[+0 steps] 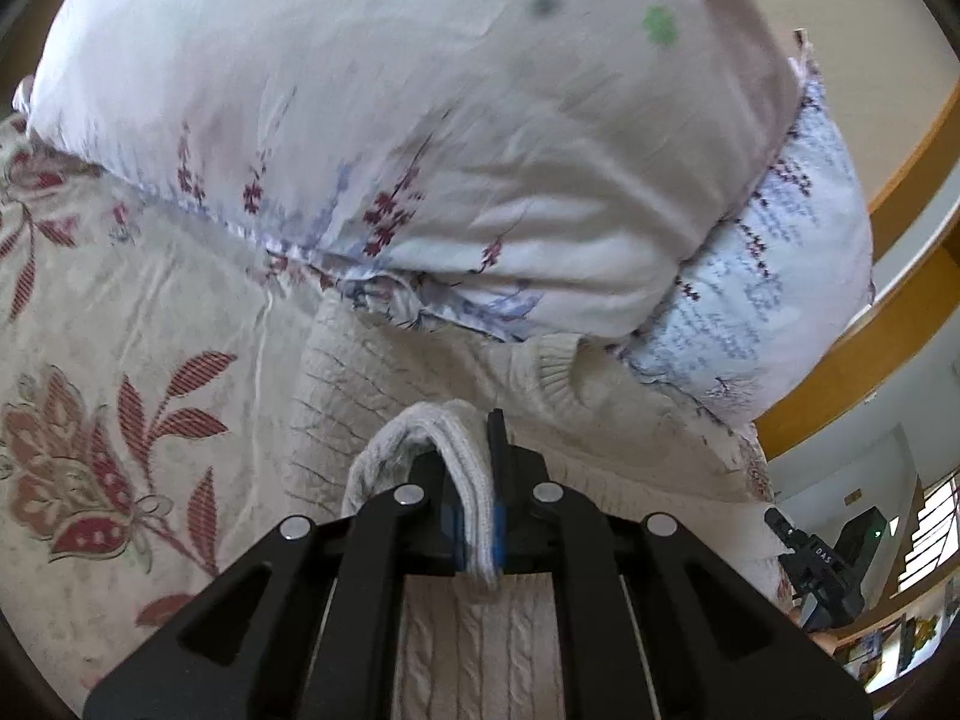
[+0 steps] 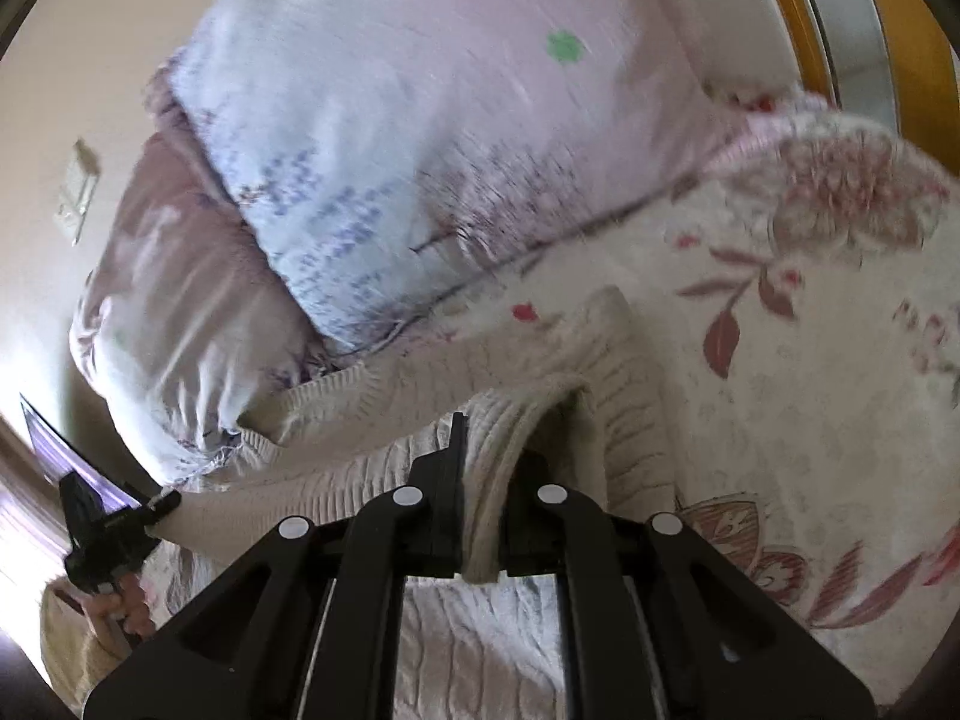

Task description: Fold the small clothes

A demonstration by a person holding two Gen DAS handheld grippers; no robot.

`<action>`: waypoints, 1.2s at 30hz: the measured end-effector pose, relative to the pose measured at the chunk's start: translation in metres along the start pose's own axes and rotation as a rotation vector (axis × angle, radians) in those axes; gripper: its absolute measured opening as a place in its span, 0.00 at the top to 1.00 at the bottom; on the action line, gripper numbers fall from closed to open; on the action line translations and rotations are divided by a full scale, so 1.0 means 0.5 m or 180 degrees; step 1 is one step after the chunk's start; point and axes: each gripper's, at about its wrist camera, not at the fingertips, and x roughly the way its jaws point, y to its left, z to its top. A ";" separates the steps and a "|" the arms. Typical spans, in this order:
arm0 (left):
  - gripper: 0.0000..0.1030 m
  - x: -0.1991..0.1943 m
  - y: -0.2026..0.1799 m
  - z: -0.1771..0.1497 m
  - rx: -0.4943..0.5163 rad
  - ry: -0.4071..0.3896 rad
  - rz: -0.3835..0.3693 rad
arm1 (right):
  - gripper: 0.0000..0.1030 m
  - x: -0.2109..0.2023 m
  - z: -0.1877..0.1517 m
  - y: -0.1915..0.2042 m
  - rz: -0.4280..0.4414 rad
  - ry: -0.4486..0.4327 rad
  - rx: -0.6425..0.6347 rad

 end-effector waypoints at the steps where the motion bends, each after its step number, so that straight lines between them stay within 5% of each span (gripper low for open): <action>1: 0.94 0.007 0.003 0.001 -0.0026 0.0022 -0.0003 | 0.92 0.008 0.003 -0.006 0.0018 0.0041 0.0069; 5: 0.93 0.037 0.012 0.012 -0.0203 0.0113 -0.0049 | 0.88 0.040 0.034 -0.009 -0.0017 0.0164 0.0242; 8: 0.88 0.059 0.009 0.034 -0.0352 0.0141 -0.0132 | 0.64 0.064 0.070 -0.005 0.0040 0.0178 0.0399; 12: 0.73 0.049 0.003 0.063 -0.0446 -0.0040 -0.0101 | 0.52 0.054 0.099 0.012 0.0061 -0.0050 0.0366; 16: 0.66 -0.006 -0.002 0.071 -0.0247 -0.0255 0.0044 | 0.52 0.010 0.093 0.020 -0.0005 -0.0151 0.0187; 23: 0.66 -0.063 0.012 -0.005 0.0225 -0.0028 0.0185 | 0.53 -0.055 0.040 0.006 -0.0222 -0.0040 -0.0139; 36: 0.72 -0.045 0.033 -0.094 0.0294 0.0231 0.0304 | 0.63 -0.035 -0.023 -0.013 -0.0538 0.0369 -0.0428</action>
